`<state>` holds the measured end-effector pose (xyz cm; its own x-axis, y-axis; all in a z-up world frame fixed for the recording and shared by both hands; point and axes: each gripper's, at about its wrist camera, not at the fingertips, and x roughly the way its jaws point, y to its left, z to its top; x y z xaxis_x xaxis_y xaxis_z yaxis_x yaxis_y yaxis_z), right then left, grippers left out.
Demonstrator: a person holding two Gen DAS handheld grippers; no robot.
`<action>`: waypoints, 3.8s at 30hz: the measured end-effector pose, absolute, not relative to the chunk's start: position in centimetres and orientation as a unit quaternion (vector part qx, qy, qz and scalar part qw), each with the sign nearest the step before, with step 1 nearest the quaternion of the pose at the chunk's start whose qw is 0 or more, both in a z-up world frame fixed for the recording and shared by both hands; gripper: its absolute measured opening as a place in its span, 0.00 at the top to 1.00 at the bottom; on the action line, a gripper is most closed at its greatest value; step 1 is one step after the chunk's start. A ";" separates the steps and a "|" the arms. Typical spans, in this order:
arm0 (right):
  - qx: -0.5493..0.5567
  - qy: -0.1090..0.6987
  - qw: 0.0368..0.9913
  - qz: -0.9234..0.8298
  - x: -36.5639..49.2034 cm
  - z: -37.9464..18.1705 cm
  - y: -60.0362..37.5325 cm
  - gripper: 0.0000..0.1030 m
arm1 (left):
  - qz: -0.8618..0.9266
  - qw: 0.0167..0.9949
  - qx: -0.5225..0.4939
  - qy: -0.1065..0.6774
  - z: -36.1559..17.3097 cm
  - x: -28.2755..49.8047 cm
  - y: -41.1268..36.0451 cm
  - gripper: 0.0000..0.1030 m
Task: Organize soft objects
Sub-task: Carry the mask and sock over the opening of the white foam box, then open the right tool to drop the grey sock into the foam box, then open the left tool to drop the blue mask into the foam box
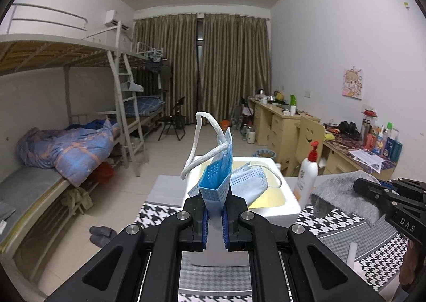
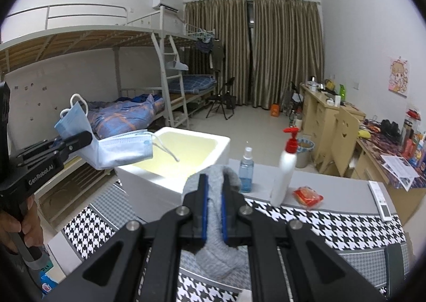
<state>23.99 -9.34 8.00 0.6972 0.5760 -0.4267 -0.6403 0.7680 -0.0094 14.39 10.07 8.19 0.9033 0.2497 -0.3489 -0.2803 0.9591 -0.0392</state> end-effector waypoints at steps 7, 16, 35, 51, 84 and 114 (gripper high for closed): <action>-0.077 0.202 0.911 0.351 23.6 8.2 -7.7 0.90 | 0.156 0.971 -0.055 0.171 8.1 13.1 11.3 0.92; -0.088 0.202 0.906 0.361 23.3 8.8 -5.8 0.90 | 0.176 0.967 -0.063 0.174 7.4 11.9 12.6 0.92; -0.107 0.215 0.898 0.368 25.4 9.5 -0.5 0.90 | 0.205 0.960 -0.080 0.174 6.8 10.4 15.9 0.92; -0.123 0.268 0.884 0.363 28.8 6.6 3.1 0.90 | 0.192 0.960 -0.093 0.180 6.2 11.3 17.0 0.92; -0.127 0.274 0.884 0.356 29.7 6.7 2.9 0.19 | 0.154 0.966 -0.095 0.183 6.6 13.8 17.5 0.92; -0.098 0.262 0.903 0.325 29.4 7.4 -2.8 0.12 | 0.101 0.972 -0.064 0.203 7.5 19.6 13.7 0.92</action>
<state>29.44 -2.82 7.40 0.6506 0.5366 -0.5374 -0.6390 0.7692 -0.0057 19.56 13.67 7.50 0.8976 0.1697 -0.4068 -0.2215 0.9716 -0.0834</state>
